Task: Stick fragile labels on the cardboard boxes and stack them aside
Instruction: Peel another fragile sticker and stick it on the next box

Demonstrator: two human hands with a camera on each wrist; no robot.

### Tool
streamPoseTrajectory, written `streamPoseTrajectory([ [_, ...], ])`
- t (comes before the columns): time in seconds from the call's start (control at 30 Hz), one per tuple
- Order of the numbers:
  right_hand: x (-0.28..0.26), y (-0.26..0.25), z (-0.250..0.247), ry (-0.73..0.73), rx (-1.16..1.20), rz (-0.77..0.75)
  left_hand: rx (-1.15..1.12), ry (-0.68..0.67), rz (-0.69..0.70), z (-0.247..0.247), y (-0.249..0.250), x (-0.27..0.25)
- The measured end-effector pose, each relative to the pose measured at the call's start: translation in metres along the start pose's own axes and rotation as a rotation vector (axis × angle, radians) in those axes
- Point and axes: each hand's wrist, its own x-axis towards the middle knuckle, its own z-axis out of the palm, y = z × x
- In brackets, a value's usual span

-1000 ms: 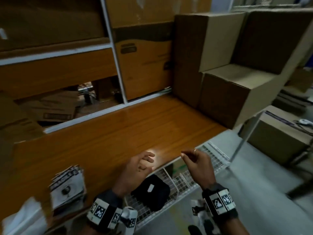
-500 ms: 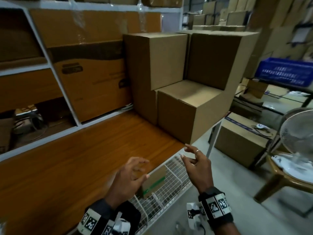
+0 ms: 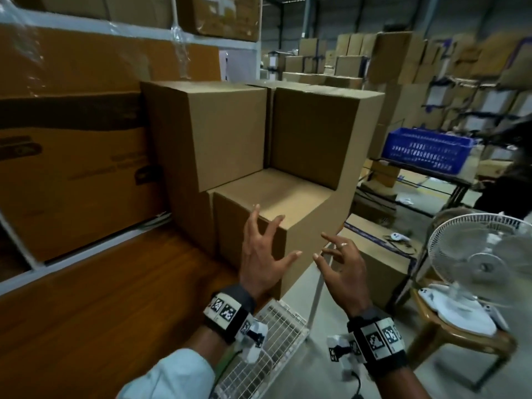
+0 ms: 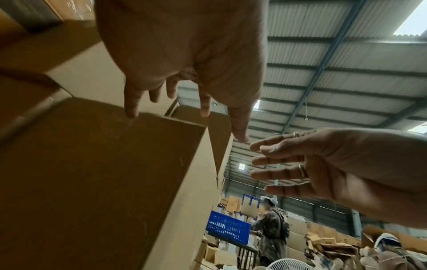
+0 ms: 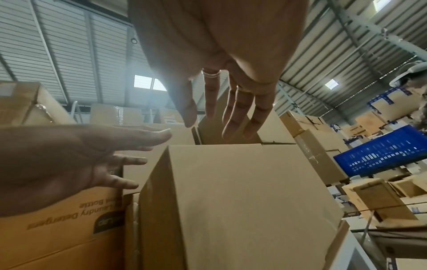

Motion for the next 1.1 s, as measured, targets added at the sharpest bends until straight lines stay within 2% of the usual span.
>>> streamPoseTrajectory([
  [0.07, 0.015, 0.013, -0.003, 0.002, -0.012, -0.016, 0.073, -0.018, -0.015, 0.018, 0.002, 0.019],
  [0.13, 0.031, 0.026, -0.004, -0.022, -0.009, -0.017, 0.177, -0.001, -0.094, 0.029, -0.002, 0.03],
  [0.23, 0.053, 0.04, -0.005, -0.088, 0.024, -0.009, 0.144, 0.057, -0.208, 0.029, -0.009, 0.031],
  [0.4, 0.091, 0.064, -0.005, -0.152, -0.023, -0.036, 0.269, 0.174, -0.248, 0.015, -0.011, 0.001],
  [0.57, 0.117, 0.085, -0.017, -0.283, -0.047, -0.038, 0.29, 0.391, -0.297, 0.007, -0.001, -0.042],
  [0.63, 0.122, 0.092, -0.022, -0.4, 0.042, -0.041, 0.261, 0.375, -0.268, 0.003, -0.002, -0.05],
  [0.7, 0.124, 0.1, -0.022, -0.489, 0.149, -0.083, 0.231, 0.263, -0.257, 0.0, -0.002, -0.052],
  [0.8, 0.122, 0.105, -0.019, -0.511, 0.192, -0.172, 0.229, 0.142, -0.259, 0.001, 0.002, -0.046],
  [1.1, 0.114, 0.092, -0.02, -0.478, 0.199, -0.279, 0.31, 0.195, -0.348, -0.007, 0.027, -0.039],
])
